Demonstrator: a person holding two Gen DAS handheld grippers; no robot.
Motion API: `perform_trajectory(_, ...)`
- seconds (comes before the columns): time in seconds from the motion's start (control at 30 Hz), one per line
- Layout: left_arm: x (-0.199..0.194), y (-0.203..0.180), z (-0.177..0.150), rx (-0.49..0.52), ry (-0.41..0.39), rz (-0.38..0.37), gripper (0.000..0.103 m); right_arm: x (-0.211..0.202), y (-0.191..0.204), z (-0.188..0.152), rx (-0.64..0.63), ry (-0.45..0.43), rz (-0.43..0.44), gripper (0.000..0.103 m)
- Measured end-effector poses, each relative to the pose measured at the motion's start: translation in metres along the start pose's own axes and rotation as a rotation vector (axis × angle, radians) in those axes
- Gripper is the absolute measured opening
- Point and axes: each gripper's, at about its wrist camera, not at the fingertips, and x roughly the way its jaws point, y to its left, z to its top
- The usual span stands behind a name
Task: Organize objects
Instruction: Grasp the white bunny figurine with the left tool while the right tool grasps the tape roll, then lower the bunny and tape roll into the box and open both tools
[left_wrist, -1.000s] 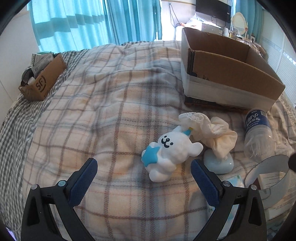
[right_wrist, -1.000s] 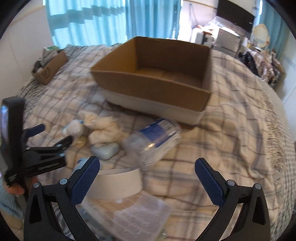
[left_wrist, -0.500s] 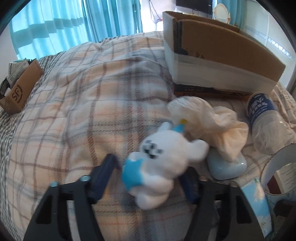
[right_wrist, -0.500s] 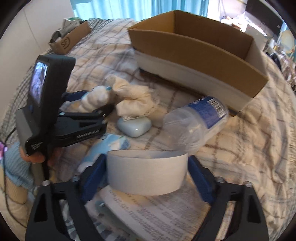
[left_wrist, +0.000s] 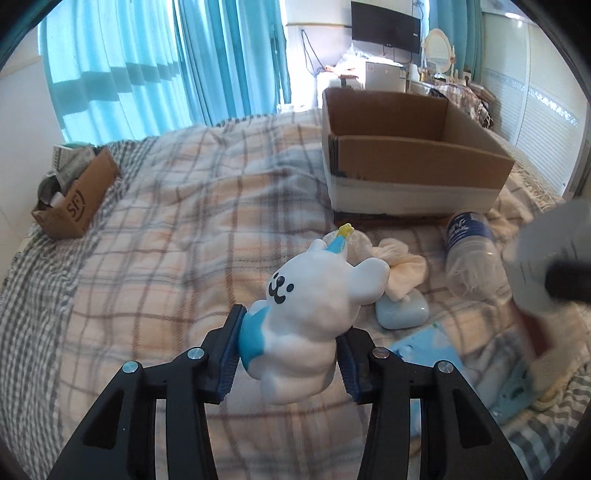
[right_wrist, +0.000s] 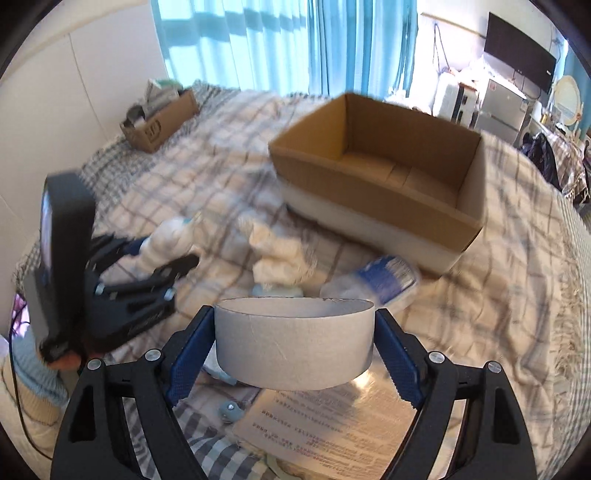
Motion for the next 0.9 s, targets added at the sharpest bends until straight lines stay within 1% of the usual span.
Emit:
perform_trajectory(0.1,-0.027,0.0,0.009,-0.044,-0.027,-0.033,0.047,-0.024,-0.009,0.017,-0.01,-0.055,0.006,0.084)
perform_trajectory(0.17,-0.043,-0.003,0.023,-0.06,-0.041,-0.045,0.047,-0.04,-0.017,0.032,-0.014,-0.1,0.005,0.084)
perform_trajectory(0.27,-0.065,-0.014,0.055,-0.059,-0.081,-0.051,0.047,-0.064,-0.026,0.055,-0.055,-0.167,-0.004,0.084)
perform_trajectory(0.33,-0.079,-0.024,0.083,-0.059,-0.132,-0.069,0.047,-0.08,-0.033,0.069,-0.079,-0.216,-0.028,0.084)
perform_trajectory(0.43,-0.087,-0.039,0.12,-0.044,-0.186,-0.09,0.047,-0.094,-0.052,0.089,-0.077,-0.272,-0.045,0.084)
perform_trajectory(0.5,-0.081,-0.053,0.144,-0.029,-0.208,-0.095,0.047,-0.095,-0.067,0.1,-0.061,-0.291,-0.052,0.084)
perform_trajectory(0.6,-0.059,-0.07,0.168,-0.018,-0.191,-0.139,0.047,-0.082,-0.09,0.115,-0.036,-0.296,-0.07,0.084)
perform_trajectory(0.7,-0.034,-0.084,0.18,0.012,-0.186,-0.144,0.047,-0.058,-0.108,0.128,-0.023,-0.272,-0.088,0.084)
perform_trajectory(0.83,0.018,-0.091,0.187,-0.006,-0.106,-0.159,0.047,-0.015,-0.131,0.135,0.002,-0.218,-0.09,0.084)
perform_trajectory(0.9,0.037,-0.093,0.183,-0.012,-0.081,-0.157,0.047,0.006,-0.136,0.136,0.002,-0.193,-0.093,0.084)
